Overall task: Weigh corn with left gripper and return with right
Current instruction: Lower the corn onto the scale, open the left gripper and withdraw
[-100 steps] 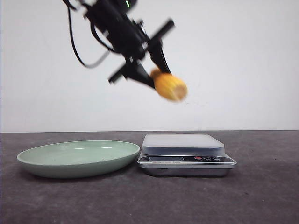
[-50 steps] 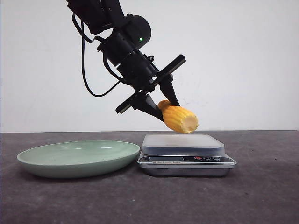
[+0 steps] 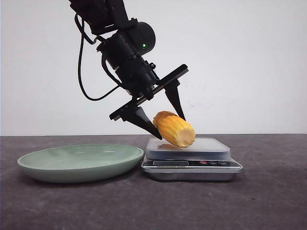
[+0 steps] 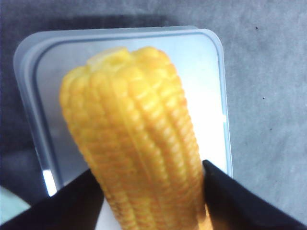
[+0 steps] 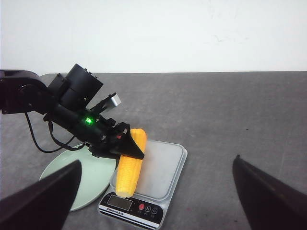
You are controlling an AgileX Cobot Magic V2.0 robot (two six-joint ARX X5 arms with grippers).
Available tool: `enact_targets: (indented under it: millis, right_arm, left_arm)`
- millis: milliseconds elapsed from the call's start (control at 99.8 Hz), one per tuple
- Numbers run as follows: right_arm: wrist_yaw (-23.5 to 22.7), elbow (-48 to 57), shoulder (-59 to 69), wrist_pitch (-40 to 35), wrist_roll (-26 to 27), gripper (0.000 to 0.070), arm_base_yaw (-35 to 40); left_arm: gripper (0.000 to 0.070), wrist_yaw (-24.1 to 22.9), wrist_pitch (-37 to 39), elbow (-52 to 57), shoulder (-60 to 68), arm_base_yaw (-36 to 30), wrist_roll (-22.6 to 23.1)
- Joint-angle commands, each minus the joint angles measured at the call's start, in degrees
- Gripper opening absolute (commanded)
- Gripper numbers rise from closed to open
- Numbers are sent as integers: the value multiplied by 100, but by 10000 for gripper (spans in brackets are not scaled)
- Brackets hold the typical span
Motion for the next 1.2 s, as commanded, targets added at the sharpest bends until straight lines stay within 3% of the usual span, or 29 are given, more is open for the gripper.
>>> enact_targets:
  millis: [0,170,331,391,601,802,982,1042,1132,1192]
  right_arm:
    - [22,79,22,15,-15,615,9]
    - [103,79,22,-199,-201,615,9]
    - [372,79,22,-334,-326,615,9]
    - [452,79,22,-337,-326,615,9]
    - [457,79,22,-339,-328,615,9]
    - [476,79,22,-343,-372,615,9]
    - [566,52,24,-393,-518,615,9]
    - [590,17,24,-389,-518,615,9]
    - [588,-50,24,-389,-516,615,9]
    - [586,-122,24,-380,-516,615,9]
  left_arm:
    - [406,-13,61,101,133,-59,15]
    - [415,-11,79,101,133,-59,15]
    - [643,22,72,103,133,-55,17]
    - [684,74,39,122,133,-52,15]
    - [685,280,-210,470,131,-48,92]
    - [684,249,-997,1469,131,-48,654]
    - [671,245,-2669,2859,131,-55,1812]
    - [627,149,-3296,3344,131,-68,2192]
    - [554,-59,-4041,4015,125,-107,2452]
    - [551,-57,-4380,4404,74,-109,2452]
